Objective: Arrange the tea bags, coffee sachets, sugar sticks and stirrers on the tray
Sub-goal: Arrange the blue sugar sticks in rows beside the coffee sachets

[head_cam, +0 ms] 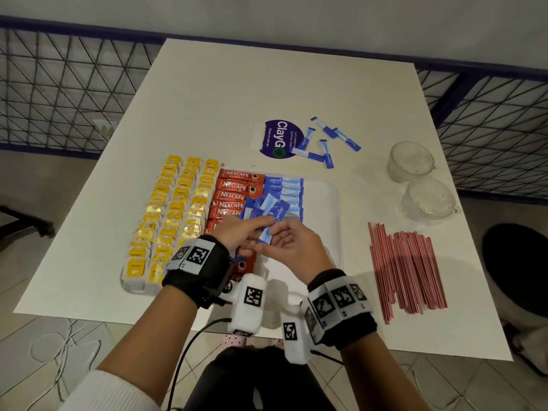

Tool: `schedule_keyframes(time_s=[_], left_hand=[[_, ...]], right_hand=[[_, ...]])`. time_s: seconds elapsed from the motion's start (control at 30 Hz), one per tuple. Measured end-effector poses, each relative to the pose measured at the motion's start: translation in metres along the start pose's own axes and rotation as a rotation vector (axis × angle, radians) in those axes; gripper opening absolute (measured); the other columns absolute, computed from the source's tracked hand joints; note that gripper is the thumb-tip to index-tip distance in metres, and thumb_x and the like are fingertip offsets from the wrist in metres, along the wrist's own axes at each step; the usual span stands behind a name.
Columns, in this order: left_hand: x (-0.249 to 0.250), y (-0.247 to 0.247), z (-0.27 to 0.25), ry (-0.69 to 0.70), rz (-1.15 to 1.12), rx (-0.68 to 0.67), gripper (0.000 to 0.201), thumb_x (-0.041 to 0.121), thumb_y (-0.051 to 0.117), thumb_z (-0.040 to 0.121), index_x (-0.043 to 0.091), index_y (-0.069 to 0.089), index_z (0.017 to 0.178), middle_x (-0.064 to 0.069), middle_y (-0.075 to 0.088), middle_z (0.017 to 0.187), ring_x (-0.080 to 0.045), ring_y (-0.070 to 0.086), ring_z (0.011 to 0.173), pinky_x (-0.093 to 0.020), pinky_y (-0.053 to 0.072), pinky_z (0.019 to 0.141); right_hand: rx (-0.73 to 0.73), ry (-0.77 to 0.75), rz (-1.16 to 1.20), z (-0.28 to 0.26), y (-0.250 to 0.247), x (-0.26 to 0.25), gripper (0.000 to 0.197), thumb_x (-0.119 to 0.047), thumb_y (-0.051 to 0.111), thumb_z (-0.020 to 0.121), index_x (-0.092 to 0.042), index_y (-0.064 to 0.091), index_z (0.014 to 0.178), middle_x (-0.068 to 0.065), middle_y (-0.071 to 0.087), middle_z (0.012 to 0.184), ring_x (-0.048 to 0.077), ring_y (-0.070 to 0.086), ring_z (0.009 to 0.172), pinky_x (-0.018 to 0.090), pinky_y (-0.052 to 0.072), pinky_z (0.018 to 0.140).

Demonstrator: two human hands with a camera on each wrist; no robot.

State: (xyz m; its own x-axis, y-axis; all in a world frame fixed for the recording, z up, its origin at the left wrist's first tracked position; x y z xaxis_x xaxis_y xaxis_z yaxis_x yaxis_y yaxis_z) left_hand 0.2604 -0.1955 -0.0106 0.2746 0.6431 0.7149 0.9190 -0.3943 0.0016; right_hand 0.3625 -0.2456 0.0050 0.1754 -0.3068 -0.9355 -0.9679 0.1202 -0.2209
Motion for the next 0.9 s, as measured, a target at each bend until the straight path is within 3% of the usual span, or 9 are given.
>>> schedule_keyframes(time_s=[0.07,0.17,0.27,0.4,0.47,0.6,0.7,0.9], left_hand=[[-0.001,-0.003,-0.001,0.017,0.035,0.008,0.037,0.018,0.065,0.084,0.013,0.044,0.054,0.007,0.03,0.035,-0.006,0.022,0.029,-0.015,0.016,0.036],[-0.003,-0.004,-0.002,0.025,0.073,-0.049,0.045,0.017,0.064,0.085,0.016,0.043,0.045,0.007,0.028,0.035,-0.007,0.019,0.028,-0.015,0.016,0.036],[-0.008,0.004,-0.005,0.005,0.121,-0.137,0.053,0.014,0.063,0.086,0.02,0.046,0.036,0.006,0.03,0.035,-0.006,0.02,0.028,-0.014,0.017,0.035],[-0.011,0.011,-0.009,0.013,0.198,-0.182,0.035,0.017,0.066,0.084,0.016,0.047,0.055,0.008,0.03,0.037,-0.006,0.02,0.031,-0.015,0.018,0.035],[-0.011,0.014,-0.009,0.031,0.23,-0.22,0.035,0.017,0.067,0.083,0.019,0.051,0.052,0.007,0.031,0.039,-0.006,0.022,0.032,-0.015,0.02,0.036],[-0.006,0.021,-0.007,0.056,0.058,-0.267,0.045,0.02,0.061,0.086,0.02,0.052,0.042,0.006,0.031,0.041,-0.006,0.023,0.033,-0.018,0.018,0.037],[-0.002,0.024,-0.008,0.059,0.007,-0.242,0.049,0.023,0.059,0.088,0.02,0.049,0.041,0.006,0.033,0.039,-0.006,0.025,0.032,-0.017,0.02,0.037],[0.005,0.003,-0.003,0.091,0.013,-0.078,0.034,0.027,0.065,0.084,0.021,0.052,0.053,0.008,0.031,0.042,-0.007,0.022,0.035,-0.018,0.018,0.038]], right_hand=[[0.012,0.048,0.06,-0.001,-0.008,0.003,0.021,-0.015,0.076,0.074,-0.019,0.055,0.075,-0.004,0.053,0.069,0.005,0.048,0.06,0.012,0.043,0.06],[0.134,0.115,0.225,-0.001,-0.026,0.009,0.014,-0.018,0.067,0.083,-0.01,0.056,0.088,0.002,0.058,0.068,-0.001,0.051,0.046,0.01,0.042,0.05],[0.145,0.179,0.354,-0.001,-0.031,0.016,0.018,-0.011,0.063,0.086,-0.011,0.054,0.102,0.006,0.06,0.066,0.006,0.054,0.046,0.02,0.046,0.057],[0.14,0.219,0.424,0.0,-0.034,0.025,0.013,0.004,0.06,0.084,-0.002,0.057,0.095,0.01,0.057,0.062,0.009,0.052,0.043,0.022,0.045,0.053],[0.167,0.218,0.452,-0.001,-0.036,0.026,0.016,0.003,0.061,0.083,0.001,0.058,0.099,0.007,0.059,0.06,0.01,0.052,0.044,0.022,0.045,0.053],[0.072,0.246,0.498,-0.005,-0.025,0.028,0.012,-0.003,0.067,0.078,-0.009,0.06,0.084,-0.001,0.065,0.057,0.012,0.057,0.052,0.023,0.049,0.058],[-0.058,0.259,0.454,-0.008,-0.012,0.026,0.013,0.001,0.063,0.082,-0.01,0.055,0.079,0.001,0.067,0.061,0.012,0.062,0.054,0.023,0.053,0.06],[-0.072,0.287,0.23,-0.008,-0.026,0.026,0.015,0.003,0.063,0.083,-0.006,0.054,0.074,0.01,0.059,0.06,0.006,0.05,0.037,0.016,0.046,0.045]])
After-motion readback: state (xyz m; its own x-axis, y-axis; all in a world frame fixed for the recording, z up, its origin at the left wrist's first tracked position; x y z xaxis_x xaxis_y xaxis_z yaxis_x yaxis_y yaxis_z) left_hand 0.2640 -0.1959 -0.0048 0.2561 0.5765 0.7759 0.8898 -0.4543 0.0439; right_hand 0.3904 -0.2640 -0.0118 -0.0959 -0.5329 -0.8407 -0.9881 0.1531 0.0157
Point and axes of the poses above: each hand's wrist, its own z-axis towards the middle knuckle, its own y-axis out of the palm, x = y × z, the point moved 7 cm from there along z, towards the middle knuckle
